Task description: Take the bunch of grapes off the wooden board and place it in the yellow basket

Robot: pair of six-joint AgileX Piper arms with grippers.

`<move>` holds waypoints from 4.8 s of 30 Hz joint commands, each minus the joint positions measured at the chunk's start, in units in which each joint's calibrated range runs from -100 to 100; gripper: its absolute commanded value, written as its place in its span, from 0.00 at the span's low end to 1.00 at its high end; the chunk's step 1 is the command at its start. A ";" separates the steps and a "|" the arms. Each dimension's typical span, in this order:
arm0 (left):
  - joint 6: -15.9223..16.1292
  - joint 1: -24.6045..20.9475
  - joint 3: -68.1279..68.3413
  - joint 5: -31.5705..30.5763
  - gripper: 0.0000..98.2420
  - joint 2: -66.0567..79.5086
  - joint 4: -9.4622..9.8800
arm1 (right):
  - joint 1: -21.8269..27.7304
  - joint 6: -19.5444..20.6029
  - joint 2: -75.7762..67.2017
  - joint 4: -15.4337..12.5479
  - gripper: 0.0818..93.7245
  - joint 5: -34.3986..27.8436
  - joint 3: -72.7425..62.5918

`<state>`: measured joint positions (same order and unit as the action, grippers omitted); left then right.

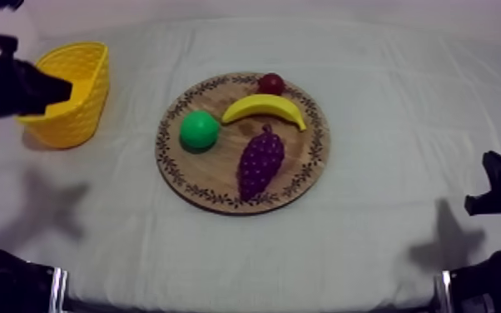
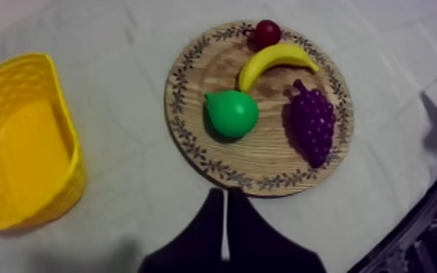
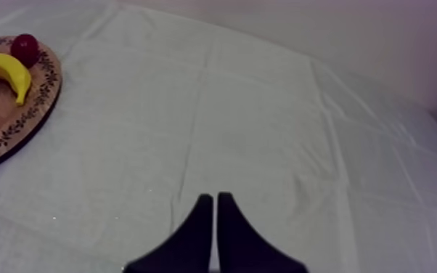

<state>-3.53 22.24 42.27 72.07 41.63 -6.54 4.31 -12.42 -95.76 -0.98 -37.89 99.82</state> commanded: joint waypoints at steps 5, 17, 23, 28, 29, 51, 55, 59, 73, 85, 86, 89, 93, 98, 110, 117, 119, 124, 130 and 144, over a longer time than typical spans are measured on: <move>-3.75 3.28 -15.77 8.47 0.00 -16.59 0.49 | -0.02 -0.01 0.00 0.03 0.00 -0.02 -0.04; -16.10 13.59 -32.79 16.23 0.00 -36.31 2.71 | -0.02 -0.01 0.00 0.03 0.00 -0.02 -0.04; -19.44 17.39 -36.98 16.48 0.00 -43.70 2.81 | -0.02 -0.01 0.00 0.03 0.00 -0.02 -0.04; -20.53 19.34 -40.63 17.12 0.00 -48.50 3.01 | -0.02 -0.01 0.00 0.03 0.00 -0.02 -0.04; -20.68 19.58 -41.39 17.26 0.00 -49.27 3.05 | -0.02 -0.01 0.00 0.03 0.00 -0.02 -0.04; -21.00 21.22 -49.00 18.22 0.58 -57.63 2.16 | -0.02 -0.01 0.00 0.03 0.00 -0.02 -0.04; -20.66 20.86 -49.62 18.12 0.73 -58.41 1.32 | -0.02 -0.01 0.00 0.03 0.00 -0.02 -0.04; -20.07 20.51 -50.41 17.89 0.85 -59.18 1.28 | -0.02 -0.01 0.00 0.03 0.00 -0.02 -0.04; -18.31 17.84 -46.21 14.57 0.94 -66.81 0.34 | -0.02 -0.01 0.00 0.03 0.00 -0.02 -0.04; -15.93 16.71 -48.01 12.53 0.94 -76.42 -0.23 | -0.02 -0.01 0.00 0.03 0.00 -0.02 -0.04; -15.75 16.65 -48.43 12.49 0.94 -77.09 -0.24 | -0.02 -0.01 0.00 0.03 0.00 -0.02 -0.04; -15.22 16.38 -49.86 12.56 0.94 -79.05 -0.32 | -0.02 -0.01 0.00 0.03 0.00 -0.02 -0.04; -14.59 16.02 -51.92 12.79 0.94 -81.39 -0.36 | -0.02 -0.01 0.00 0.03 0.00 -0.02 -0.04; -13.96 15.83 -54.67 13.05 0.94 -84.12 -0.45 | -0.02 -0.01 0.00 0.03 0.00 -0.02 -0.04; -14.00 15.85 -58.86 14.65 0.85 -88.59 -0.63 | -0.02 -0.01 0.00 0.03 0.00 -0.02 -0.04; -14.90 15.56 -57.69 14.93 0.68 -88.85 -0.36 | -0.02 -0.01 0.00 0.03 0.00 -0.02 -0.04; -15.01 15.53 -57.53 14.85 0.65 -88.76 -0.27 | -0.02 -0.01 0.00 0.03 0.00 -0.02 -0.04; -15.05 15.51 -57.17 14.55 0.59 -88.52 -0.12 | -0.02 -0.01 0.00 0.03 0.00 -0.02 -0.04; -14.88 15.57 -56.41 13.98 0.56 -87.40 -0.08 | -0.02 -0.01 0.00 0.03 0.00 -0.02 -0.04; -14.44 16.61 -57.31 16.65 0.56 -75.24 0.36 | -0.02 -0.01 0.00 0.03 0.00 -0.02 -0.04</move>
<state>-17.95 38.74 -14.58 88.40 -35.74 -6.25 4.31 -12.42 -95.76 -0.98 -37.89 99.82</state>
